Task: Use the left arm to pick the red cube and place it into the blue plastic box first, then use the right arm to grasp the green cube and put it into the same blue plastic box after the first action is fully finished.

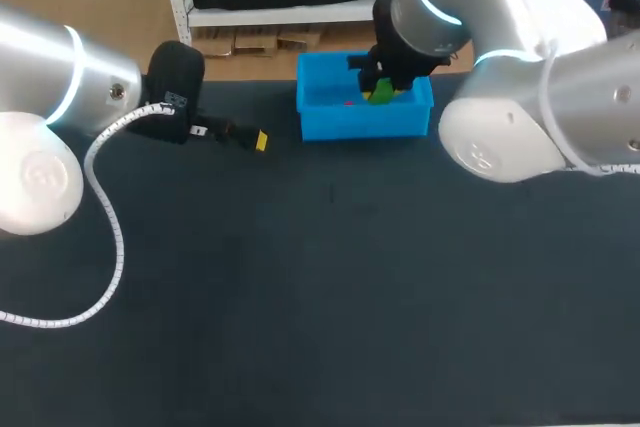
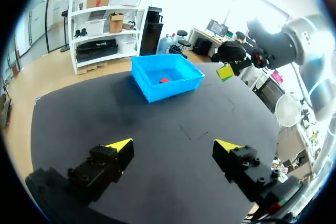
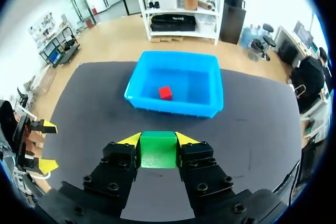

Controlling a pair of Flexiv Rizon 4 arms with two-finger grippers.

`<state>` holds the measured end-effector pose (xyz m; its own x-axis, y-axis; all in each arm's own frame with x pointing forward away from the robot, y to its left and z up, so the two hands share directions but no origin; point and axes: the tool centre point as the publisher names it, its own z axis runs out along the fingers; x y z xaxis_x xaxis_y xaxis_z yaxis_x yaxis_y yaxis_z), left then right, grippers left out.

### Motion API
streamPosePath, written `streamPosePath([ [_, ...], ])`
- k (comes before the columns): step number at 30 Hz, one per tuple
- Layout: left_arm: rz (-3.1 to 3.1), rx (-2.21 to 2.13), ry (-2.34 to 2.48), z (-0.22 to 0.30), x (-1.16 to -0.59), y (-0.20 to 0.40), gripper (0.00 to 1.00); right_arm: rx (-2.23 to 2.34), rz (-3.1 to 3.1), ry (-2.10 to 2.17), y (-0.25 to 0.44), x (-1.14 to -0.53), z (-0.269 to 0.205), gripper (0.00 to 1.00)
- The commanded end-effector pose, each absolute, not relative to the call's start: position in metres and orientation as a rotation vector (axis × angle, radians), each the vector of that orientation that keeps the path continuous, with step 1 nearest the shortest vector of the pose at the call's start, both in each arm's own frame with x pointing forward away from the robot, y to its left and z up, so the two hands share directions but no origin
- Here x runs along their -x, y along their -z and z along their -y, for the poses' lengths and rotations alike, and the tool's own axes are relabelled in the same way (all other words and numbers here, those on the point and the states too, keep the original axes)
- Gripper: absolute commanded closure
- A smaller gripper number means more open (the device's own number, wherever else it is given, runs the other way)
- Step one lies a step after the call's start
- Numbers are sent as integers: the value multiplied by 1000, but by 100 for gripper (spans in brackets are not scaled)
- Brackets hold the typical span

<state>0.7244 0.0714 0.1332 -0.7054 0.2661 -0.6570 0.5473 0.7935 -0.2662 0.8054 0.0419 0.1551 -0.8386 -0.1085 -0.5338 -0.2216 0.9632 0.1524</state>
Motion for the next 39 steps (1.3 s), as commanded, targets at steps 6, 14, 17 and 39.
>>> streamPosePath([
  [6, -2354, -606, 615, -74, -724, -132, 0, 219, -2539, -288, -145, -838, -42, 100],
  [14, -2354, -606, 615, -74, -724, -132, 0, 210, -2544, -296, -139, -881, -42, 100],
  [17, -2354, -606, 615, -74, -724, -132, 0, 205, -2548, -291, -136, -899, -41, 100],
  [39, -2354, -606, 615, -74, -724, -132, 0, 151, -2604, -309, -93, -968, -30, 100],
])
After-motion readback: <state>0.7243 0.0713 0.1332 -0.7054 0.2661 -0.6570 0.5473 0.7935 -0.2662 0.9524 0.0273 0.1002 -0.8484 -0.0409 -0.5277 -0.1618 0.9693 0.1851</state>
